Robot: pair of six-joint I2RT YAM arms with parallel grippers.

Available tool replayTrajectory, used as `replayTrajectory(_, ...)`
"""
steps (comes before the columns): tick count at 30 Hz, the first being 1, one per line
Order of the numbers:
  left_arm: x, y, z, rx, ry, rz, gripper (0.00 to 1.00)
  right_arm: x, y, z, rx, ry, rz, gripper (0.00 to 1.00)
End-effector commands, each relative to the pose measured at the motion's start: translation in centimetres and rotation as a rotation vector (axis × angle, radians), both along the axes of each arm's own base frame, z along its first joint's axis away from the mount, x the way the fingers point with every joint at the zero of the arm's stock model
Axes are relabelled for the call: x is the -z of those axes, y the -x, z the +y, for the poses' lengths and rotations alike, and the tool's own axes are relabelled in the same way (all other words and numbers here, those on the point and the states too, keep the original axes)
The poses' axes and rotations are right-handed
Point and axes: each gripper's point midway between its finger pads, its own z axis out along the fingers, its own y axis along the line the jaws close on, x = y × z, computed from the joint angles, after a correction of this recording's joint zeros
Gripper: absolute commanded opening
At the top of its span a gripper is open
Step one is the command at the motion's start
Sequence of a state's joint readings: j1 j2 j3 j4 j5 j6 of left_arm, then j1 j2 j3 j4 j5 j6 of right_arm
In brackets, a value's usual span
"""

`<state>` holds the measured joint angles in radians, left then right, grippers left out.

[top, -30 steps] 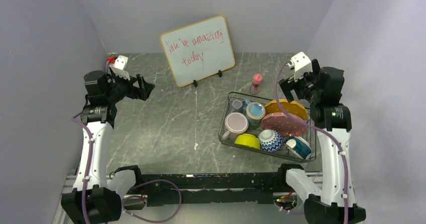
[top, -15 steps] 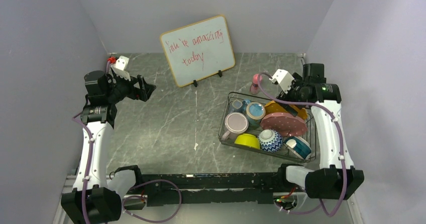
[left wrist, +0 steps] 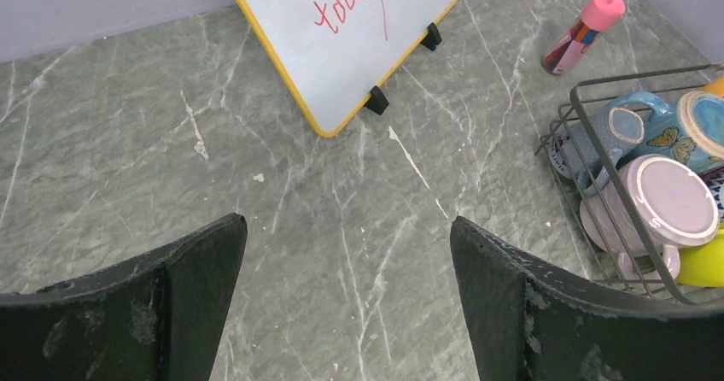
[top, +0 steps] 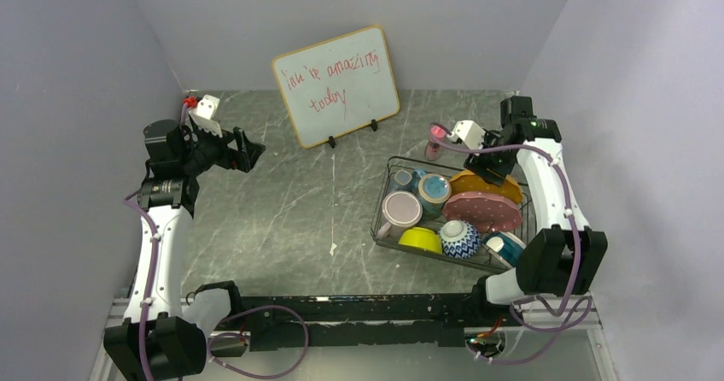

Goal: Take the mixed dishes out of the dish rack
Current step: Pick up the plate from the dish rack.

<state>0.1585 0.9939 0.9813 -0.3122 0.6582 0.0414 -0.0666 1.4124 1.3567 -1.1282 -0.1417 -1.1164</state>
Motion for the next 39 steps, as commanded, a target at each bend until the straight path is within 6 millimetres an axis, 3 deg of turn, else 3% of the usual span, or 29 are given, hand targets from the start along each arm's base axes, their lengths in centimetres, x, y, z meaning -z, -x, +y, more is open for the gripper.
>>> replayTrajectory(1,-1.2,-0.2,-0.1,0.022,-0.015,-0.051,0.95,-0.5,-0.6,0.7,-0.053,-0.034,0.014,0.59)
replayTrajectory(7,-0.9,-0.4,0.0,0.021,-0.013,-0.049,0.95,1.1,0.0,1.3,-0.082,-0.058,0.026,0.48)
replayTrajectory(15,-0.9,-0.5,0.1,0.017,-0.014,-0.052,0.95,-0.1,0.5,1.2,-0.099,-0.041,-0.027,0.3)
replayTrajectory(27,-1.1,-0.5,0.0,0.019,-0.014,-0.057,0.95,-5.1,-0.5,-0.1,-0.115,0.06,-0.17,0.0)
replayTrajectory(33,-1.1,-0.5,0.1,0.018,-0.016,-0.059,0.95,-7.8,-0.8,-0.5,-0.121,0.091,-0.231,0.0)
replayTrajectory(39,-1.0,-0.8,0.1,0.014,-0.013,-0.055,0.95,-12.3,-1.0,0.0,-0.134,0.091,-0.364,0.0)
